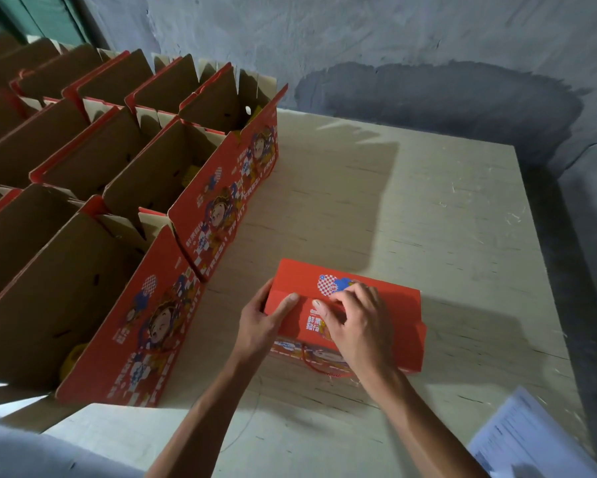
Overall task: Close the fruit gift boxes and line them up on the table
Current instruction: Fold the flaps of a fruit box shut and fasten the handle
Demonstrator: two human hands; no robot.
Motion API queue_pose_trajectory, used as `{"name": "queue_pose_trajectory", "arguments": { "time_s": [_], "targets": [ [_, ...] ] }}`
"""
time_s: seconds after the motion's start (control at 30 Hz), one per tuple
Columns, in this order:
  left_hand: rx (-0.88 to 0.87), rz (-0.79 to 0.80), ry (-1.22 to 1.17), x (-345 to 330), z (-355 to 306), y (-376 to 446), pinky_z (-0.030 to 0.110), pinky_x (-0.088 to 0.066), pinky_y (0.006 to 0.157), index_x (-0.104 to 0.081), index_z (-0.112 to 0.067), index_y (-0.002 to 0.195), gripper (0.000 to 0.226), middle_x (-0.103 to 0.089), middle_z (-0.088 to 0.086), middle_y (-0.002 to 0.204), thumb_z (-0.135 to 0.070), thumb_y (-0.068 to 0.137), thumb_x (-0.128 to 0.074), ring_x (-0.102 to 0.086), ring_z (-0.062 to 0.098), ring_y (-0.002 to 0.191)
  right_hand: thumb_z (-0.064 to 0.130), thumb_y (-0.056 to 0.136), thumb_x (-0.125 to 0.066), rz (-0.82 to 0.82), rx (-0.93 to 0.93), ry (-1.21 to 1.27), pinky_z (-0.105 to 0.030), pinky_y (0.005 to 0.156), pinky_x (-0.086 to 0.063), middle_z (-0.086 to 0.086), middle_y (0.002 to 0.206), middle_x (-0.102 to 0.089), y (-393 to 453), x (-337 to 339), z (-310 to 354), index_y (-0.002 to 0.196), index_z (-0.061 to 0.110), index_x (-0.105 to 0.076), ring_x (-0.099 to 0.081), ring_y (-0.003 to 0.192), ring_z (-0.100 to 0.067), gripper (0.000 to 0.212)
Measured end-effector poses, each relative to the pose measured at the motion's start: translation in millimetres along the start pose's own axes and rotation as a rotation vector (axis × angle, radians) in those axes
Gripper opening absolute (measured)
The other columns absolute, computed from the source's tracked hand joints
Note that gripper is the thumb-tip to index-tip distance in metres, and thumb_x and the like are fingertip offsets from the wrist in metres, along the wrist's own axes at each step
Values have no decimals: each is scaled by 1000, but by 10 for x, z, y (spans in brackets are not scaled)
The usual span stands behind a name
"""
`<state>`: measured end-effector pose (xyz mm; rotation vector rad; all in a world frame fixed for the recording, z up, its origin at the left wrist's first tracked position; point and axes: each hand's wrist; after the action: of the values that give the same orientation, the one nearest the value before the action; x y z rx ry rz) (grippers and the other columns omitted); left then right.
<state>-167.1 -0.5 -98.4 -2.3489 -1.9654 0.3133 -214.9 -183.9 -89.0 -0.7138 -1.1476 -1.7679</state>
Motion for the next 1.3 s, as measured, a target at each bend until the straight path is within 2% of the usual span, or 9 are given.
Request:
{"name": "queue_pose_trajectory", "arguments": {
  "time_s": [0.23, 0.33, 0.4, 0.43, 0.53, 0.67, 0.83, 1.1, 1.3],
  "targets": [
    [-12, 24, -1, 30, 1, 16, 28, -60, 74, -71, -42, 120, 30, -77, 1, 110, -37, 91, -77, -76, 25, 99, 27, 102, -66, -43, 55, 18, -46, 69, -49, -8, 77, -52, -29, -36, 10, 72, 10, -62, -53, 74, -30, 35],
    [-53, 5, 96, -6, 0, -4, 28, -59, 88, -62, -38, 134, 44, -72, -7, 124, -33, 93, -77, -70, 16, 114, 29, 102, -65, -52, 79, 8, -44, 68, -48, -6, 78, -53, -30, -34, -11, 74, 11, -62, -53, 74, -27, 34],
    [-218, -78, 408, 0, -24, 16, 31, -48, 107, -54, -28, 146, 54, -57, -7, 144, -32, 96, -73, -55, 11, 132, 32, 103, -63, -41, 90, -14, -41, 72, -49, -4, 83, -56, -19, -17, -9, 80, 12, -66, -54, 79, -26, 31],
    [-379, -89, 652, 15, -42, 43, 34, -42, 110, -57, -26, 144, 47, -53, -2, 148, -30, 98, -68, -49, 15, 136, 33, 103, -63, -23, 97, -14, -41, 75, -49, -3, 85, -57, -23, -5, -18, 83, 13, -68, -55, 82, -25, 28],
    [-757, 82, 1086, -63, -126, 95, 38, -41, 95, -74, -24, 118, 29, -66, -1, 125, -22, 96, -55, -60, 27, 111, 35, 100, -63, -12, 70, 12, -43, 78, -51, -1, 92, -61, -133, 96, -162, 94, 13, -73, -57, 88, -24, 24],
    [-728, 175, 1166, -300, -128, 67, 37, -39, 77, -72, -26, 107, 19, -64, -7, 102, -30, 94, -58, -56, 25, 90, 47, 96, -68, -96, -52, -7, -38, 79, -48, 4, 95, -63, -354, 372, -598, 93, 19, -71, -59, 91, -21, 28],
    [-717, 94, 1186, -349, -30, 103, 38, -39, 79, -68, -32, 100, 22, -62, -12, 100, -51, 98, -58, -52, 20, 91, 31, 98, -67, -157, -99, 122, -42, 80, -46, 8, 95, -63, -461, 429, -803, 91, 18, -73, -57, 88, -19, 16],
    [-643, 69, 1175, -366, 7, 104, 36, -37, 78, -61, -36, 110, 27, -58, -17, 104, -58, 99, -50, -49, 16, 91, 31, 98, -67, -198, -133, 57, -42, 76, -43, 9, 86, -60, -420, 396, -798, 82, 20, -72, -56, 78, -22, 20],
    [-600, 86, 1203, -385, -28, 71, 37, -38, 81, -63, -33, 97, 27, -59, -17, 98, -57, 98, -50, -50, 15, 90, 33, 96, -67, -156, -77, 147, -45, 77, -43, 10, 83, -60, -354, 413, -900, 81, 20, -73, -54, 78, -18, 21]
  ]
}}
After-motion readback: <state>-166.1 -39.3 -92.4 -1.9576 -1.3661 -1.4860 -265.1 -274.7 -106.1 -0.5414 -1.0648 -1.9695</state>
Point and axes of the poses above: each hand's wrist, its own y-axis towards the middle knuckle, its own x-axis out of the back of the hand, z = x × y
